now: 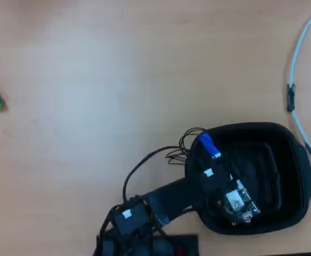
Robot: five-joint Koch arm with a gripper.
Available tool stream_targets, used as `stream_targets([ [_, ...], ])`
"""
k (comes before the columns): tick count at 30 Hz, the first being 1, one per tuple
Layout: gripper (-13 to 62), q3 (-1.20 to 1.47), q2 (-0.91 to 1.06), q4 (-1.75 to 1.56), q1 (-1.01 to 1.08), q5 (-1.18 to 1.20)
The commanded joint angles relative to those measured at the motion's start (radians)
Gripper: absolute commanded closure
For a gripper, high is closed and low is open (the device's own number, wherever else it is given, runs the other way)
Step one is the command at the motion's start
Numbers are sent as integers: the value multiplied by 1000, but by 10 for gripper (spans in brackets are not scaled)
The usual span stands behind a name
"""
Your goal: Pick up the blue pen and put it in the black bowl
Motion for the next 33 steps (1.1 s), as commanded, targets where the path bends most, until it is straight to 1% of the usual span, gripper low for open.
stream_targets([
  [1,558,-34,5,-124,18,11],
  [8,559,74,2,-279,38,11],
  [18,559,207,-17,-394,109,12],
  [28,554,224,-92,-414,101,0],
  [33,555,222,-100,-414,97,11],
])
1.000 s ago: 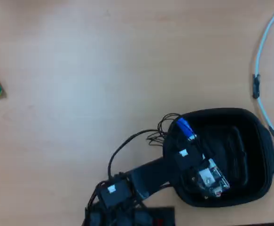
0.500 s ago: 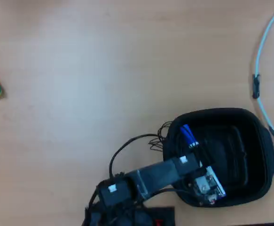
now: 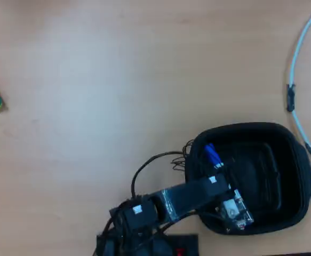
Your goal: Pick up the blue pen and put it in the black bowl
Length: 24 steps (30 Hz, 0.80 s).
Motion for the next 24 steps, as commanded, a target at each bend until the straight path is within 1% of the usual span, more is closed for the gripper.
stream_targets([
  [1,556,-38,2,-57,-6,14],
  [5,550,-41,-20,-60,-14,5],
  [7,526,-41,-23,-61,-18,-2],
  [8,500,-43,-23,-63,-20,-2],
  [10,416,-46,-25,-63,-21,0],
  [15,131,-48,-25,-67,-29,8],
  [17,47,-46,-25,-75,-31,14],
  [18,14,-44,-25,-83,-29,14],
  [20,-25,-43,-23,-91,-31,15],
  [24,-34,-43,-23,-91,-35,15],
])
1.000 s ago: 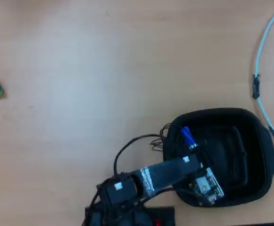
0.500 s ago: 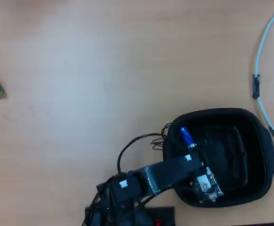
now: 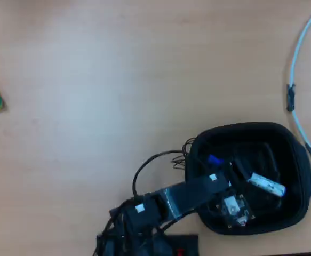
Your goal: Pick up the blue pen and put it in the black bowl
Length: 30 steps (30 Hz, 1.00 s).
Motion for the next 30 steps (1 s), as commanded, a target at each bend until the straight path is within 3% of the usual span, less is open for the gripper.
stream_targets([
  [1,-32,-41,2,-52,-9,15],
  [8,-28,-55,38,-41,-12,11],
  [21,-26,-97,410,147,-83,11],
  [30,-27,-18,698,152,-264,18],
])
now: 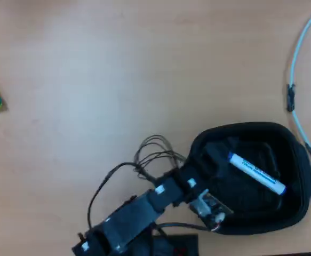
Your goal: Pick up the blue pen and put it in the black bowl
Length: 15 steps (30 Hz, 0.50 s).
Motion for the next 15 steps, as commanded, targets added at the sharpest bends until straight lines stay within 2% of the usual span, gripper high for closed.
stream_targets([
  [1,-27,-2,80,-8,-35,18],
  [10,-28,110,104,-11,-351,106],
  [15,-29,209,141,-29,-457,124],
])
